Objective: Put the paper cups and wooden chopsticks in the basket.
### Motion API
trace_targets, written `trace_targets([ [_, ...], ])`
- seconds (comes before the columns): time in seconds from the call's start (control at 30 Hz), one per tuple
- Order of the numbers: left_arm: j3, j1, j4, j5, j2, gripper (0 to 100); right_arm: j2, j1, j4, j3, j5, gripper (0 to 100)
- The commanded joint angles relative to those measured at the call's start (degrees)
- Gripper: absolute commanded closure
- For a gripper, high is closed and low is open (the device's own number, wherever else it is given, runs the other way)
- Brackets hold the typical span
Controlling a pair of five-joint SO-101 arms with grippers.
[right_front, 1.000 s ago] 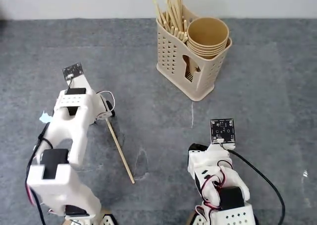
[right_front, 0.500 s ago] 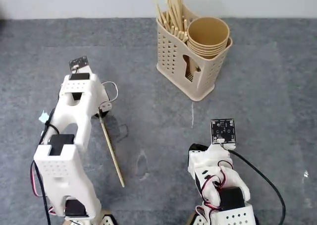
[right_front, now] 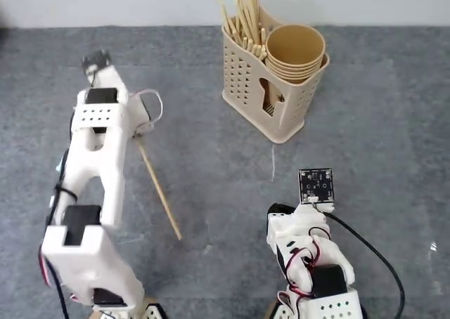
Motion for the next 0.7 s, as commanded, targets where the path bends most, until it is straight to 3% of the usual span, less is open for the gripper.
trace_targets([
  [0.0, -6.37, 2.90, -0.09, 2.11, -8.26, 99, -0.48, -0.13, -1.19, -0.18, 0.09, 98.0],
  [0.37, -39.08, 5.80, -1.32, 14.51, -4.31, 99, -0.48, -0.13, -1.19, -0.18, 0.09, 98.0],
  [0.67, -62.64, 5.45, -14.51, 21.80, 11.08, 99, -0.48, -0.13, -1.19, -0.18, 0.09, 98.0],
])
